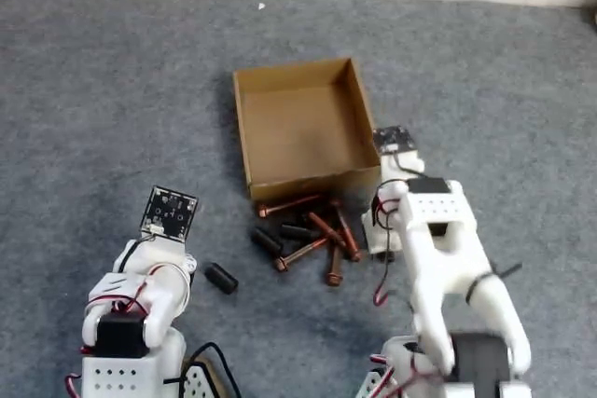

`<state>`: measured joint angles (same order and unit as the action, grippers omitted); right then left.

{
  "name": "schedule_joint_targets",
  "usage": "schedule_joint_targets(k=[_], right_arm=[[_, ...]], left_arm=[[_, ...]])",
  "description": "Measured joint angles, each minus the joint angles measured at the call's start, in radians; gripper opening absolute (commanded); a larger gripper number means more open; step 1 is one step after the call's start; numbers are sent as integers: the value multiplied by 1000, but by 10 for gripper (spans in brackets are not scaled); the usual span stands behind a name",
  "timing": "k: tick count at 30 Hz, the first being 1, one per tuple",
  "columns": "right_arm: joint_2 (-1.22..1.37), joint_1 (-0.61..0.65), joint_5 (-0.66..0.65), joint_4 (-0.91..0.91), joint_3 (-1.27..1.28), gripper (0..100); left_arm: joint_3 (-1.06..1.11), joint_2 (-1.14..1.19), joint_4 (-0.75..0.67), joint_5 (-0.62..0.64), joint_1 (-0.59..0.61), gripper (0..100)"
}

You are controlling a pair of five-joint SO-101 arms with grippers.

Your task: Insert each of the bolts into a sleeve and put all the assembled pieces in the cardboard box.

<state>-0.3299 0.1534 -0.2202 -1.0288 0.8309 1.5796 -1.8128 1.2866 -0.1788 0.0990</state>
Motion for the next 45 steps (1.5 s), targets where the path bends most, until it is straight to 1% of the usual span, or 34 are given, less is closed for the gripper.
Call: schedule_joint_targets(k=[2, 5, 10, 13, 16, 19, 22, 25, 29, 34, 38, 41, 45], right_arm=[[-121, 0, 12, -37, 0, 5], [-305, -12, 66, -87, 25, 5], [-512, -86, 133, -95, 132, 5], [-566, -143, 170, -32, 221, 5], [-585, -198, 212, 63, 293, 5], [-589, -242, 255, 120, 322, 5], [-589, -292, 288, 152, 325, 5], [-589, -338, 318, 190, 331, 5], [-589, -376, 342, 207, 331, 5], [-589, -411, 356, 207, 331, 5], [-589, -451, 356, 207, 331, 5], [-589, -463, 356, 207, 331, 5], [-589, -479, 356, 207, 331, 5]], left_arm=[[0, 0, -2, 0, 0, 8], [0, 0, -2, -9, 0, 8], [-55, 2, -2, -101, 0, 8], [-121, 0, -2, -133, -2, 12], [-187, 5, 2, -149, -31, 62], [-245, 83, 8, -153, -87, 88], [-311, 218, 9, -153, -158, 108], [-384, 388, 9, -153, -252, 136], [-466, 586, 0, -153, -393, 144], [-506, 779, -135, -163, -565, 144], [-506, 902, -285, -253, -669, 144], [-528, 1002, -368, -304, -721, 144], [-629, 1163, -402, -367, -744, 144]])
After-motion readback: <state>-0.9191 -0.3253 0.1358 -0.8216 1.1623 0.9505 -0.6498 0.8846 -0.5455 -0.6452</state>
